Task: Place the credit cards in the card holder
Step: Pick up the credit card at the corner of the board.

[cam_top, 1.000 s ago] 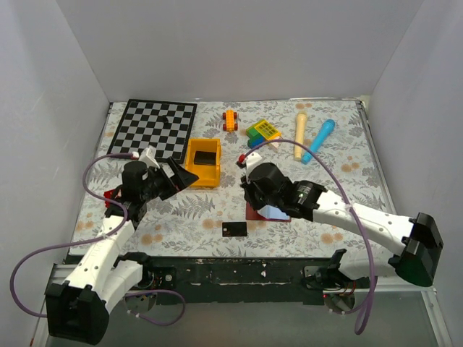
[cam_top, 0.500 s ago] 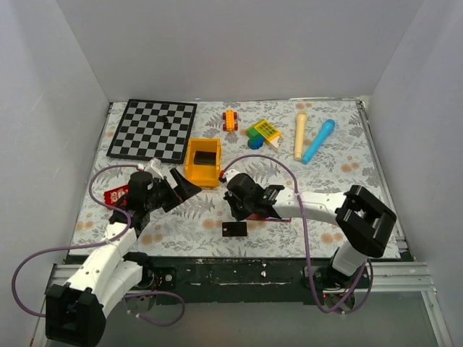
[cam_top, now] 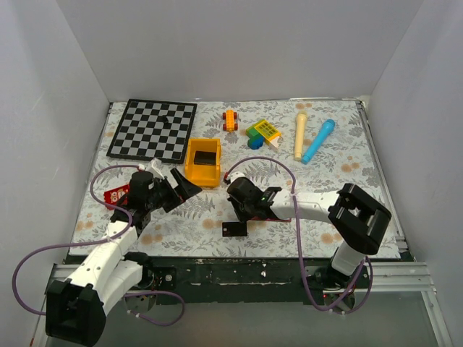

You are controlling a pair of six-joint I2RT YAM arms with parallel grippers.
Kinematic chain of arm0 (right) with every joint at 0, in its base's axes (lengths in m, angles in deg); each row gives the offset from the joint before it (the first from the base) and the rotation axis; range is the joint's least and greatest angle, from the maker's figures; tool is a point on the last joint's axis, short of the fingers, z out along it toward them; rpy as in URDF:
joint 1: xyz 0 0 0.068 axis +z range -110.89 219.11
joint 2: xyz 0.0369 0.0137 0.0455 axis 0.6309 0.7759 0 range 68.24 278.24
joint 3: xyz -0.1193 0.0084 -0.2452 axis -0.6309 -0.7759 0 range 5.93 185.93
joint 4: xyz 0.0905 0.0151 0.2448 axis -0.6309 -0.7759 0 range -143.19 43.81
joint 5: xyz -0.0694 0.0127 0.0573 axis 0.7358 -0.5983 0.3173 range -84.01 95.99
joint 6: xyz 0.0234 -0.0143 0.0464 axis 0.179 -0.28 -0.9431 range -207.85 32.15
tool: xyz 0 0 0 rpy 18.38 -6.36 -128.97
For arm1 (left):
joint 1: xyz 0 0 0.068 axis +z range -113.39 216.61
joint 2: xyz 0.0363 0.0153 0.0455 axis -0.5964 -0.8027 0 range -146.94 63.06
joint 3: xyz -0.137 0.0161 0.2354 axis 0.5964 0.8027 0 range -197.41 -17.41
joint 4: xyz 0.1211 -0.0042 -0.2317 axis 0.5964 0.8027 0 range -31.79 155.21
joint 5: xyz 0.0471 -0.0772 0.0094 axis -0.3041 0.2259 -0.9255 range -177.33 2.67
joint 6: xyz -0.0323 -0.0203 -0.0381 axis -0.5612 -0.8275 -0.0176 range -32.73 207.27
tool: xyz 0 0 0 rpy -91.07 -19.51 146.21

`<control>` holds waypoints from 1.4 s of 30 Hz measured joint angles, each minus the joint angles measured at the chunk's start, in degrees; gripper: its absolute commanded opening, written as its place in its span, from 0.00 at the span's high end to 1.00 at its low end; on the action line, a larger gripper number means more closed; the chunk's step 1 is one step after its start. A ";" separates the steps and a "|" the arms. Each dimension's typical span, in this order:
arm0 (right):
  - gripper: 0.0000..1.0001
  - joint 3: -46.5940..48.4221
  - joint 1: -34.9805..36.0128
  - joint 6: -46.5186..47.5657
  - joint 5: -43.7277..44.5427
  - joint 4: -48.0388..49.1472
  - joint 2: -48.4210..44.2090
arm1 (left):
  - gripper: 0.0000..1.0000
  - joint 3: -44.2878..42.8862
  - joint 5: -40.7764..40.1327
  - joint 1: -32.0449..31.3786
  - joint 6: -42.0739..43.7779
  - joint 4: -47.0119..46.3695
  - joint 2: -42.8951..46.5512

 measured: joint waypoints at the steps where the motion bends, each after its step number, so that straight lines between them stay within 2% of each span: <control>1: 0.99 -0.15 0.00 -0.15 0.52 -0.37 0.11 | 0.02 0.00 0.00 0.00 0.00 -0.04 -0.13; 12: 0.99 -3.06 0.00 -1.18 1.18 0.70 -1.49 | 0.02 0.00 -0.15 -0.28 -0.07 -0.31 -0.46; 30: 0.99 -6.34 1.92 -1.51 -7.61 0.66 -4.68 | 0.02 0.00 -0.20 -0.90 -0.26 -1.40 -2.08; 42: 0.99 -0.87 2.12 -0.35 -5.99 0.09 -0.17 | 0.02 0.22 -0.50 -0.83 -1.62 -2.16 -1.01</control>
